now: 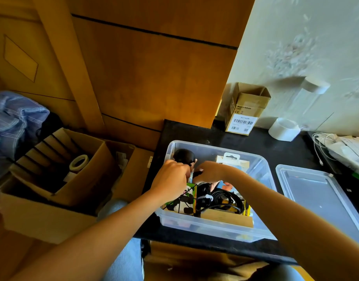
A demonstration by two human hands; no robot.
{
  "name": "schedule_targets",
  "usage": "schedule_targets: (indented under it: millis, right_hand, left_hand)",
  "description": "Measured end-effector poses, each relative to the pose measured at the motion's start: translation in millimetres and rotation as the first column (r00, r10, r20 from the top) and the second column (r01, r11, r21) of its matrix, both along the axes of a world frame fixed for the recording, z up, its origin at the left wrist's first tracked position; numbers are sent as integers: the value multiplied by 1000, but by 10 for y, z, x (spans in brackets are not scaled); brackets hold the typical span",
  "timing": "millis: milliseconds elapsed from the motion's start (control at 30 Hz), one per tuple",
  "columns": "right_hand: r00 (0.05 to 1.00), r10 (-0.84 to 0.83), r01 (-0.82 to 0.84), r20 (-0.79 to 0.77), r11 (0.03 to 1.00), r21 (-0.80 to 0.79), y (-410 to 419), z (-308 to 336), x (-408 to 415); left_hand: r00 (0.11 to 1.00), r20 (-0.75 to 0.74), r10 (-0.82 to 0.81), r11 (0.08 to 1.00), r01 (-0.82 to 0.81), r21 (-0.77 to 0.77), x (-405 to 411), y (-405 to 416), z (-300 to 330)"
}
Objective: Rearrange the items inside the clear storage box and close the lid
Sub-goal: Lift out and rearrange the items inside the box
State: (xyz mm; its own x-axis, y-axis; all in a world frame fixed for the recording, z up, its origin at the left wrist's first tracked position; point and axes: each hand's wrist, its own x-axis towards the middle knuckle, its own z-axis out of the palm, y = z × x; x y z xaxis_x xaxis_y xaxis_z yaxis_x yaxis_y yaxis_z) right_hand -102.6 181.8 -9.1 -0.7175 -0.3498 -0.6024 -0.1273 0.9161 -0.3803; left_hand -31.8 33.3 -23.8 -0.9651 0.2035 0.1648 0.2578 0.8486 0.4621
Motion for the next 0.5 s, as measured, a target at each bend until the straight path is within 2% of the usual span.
schedule_targets:
  millis: [100, 167, 233, 333, 400, 500]
  right_hand:
    - [984, -59, 32, -171, 987, -158, 153, 143, 141]
    - [976, -165, 117, -140, 946, -303, 275, 234, 252]
    - [961, -274, 265, 44, 861, -435, 408, 305, 374]
    - [882, -370, 471, 292, 671, -572, 594, 356, 506]
    - [809, -400, 588, 431, 542, -601, 698, 344, 560]
    - [659, -436, 752, 613, 363, -550, 797, 291, 597]
  left_hand:
    - [1000, -4, -14, 1000, 14, -1, -14, -14, -3]
    - [1000, -15, -15, 1000, 15, -2, -16, -15, -11]
    - [999, -38, -20, 1000, 20, 6, -8, -6, -30]
    - [998, -64, -11, 1000, 11, -9, -11, -8, -65]
    - [998, -62, -16, 1000, 15, -20, -19, -13, -76]
    - [996, -56, -67, 997, 65, -40, -21, -9, -68]
